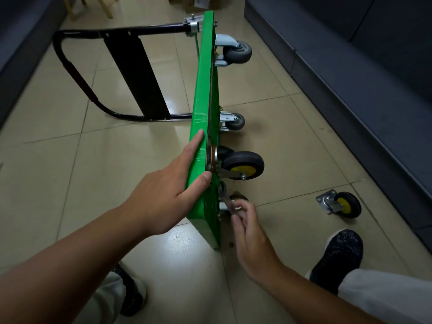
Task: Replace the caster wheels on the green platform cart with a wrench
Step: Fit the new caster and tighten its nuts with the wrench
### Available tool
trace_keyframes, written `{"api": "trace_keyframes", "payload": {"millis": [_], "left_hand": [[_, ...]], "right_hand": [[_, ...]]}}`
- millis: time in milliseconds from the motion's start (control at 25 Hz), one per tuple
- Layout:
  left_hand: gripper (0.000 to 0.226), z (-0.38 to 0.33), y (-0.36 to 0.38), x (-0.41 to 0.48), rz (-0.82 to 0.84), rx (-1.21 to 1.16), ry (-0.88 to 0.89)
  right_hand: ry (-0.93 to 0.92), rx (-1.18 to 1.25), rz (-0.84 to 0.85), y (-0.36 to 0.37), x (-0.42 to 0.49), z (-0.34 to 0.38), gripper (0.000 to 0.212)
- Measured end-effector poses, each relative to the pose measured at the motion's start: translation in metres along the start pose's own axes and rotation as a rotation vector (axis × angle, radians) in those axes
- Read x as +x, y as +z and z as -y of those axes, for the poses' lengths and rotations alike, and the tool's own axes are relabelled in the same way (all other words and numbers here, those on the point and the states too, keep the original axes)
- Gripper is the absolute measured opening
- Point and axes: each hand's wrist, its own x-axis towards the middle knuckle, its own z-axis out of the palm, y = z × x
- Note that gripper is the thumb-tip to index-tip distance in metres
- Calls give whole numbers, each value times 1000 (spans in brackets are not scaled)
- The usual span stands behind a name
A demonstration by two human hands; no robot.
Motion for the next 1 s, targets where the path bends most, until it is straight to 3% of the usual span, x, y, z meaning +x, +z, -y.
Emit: {"api": "trace_keyframes", "payload": {"millis": [120,320,600,760,1000], "left_hand": [[71,0,2,0,-2,-16,1],[70,-1,4,-1,-36,-44,15],[70,-2,3,-2,-60,-36,15],[70,-2,3,-2,-62,-44,11],[71,-4,2,-2,-47,-26,7]], "right_hand": [[-85,26,-22,2,22,-4,36],[-168,99,-15,10,42,-7,22],[-124,320,12,29,45,-5,26],[-167,305,4,36,42,-2,17],[-194,228,-69,25,41,-3,26]]}}
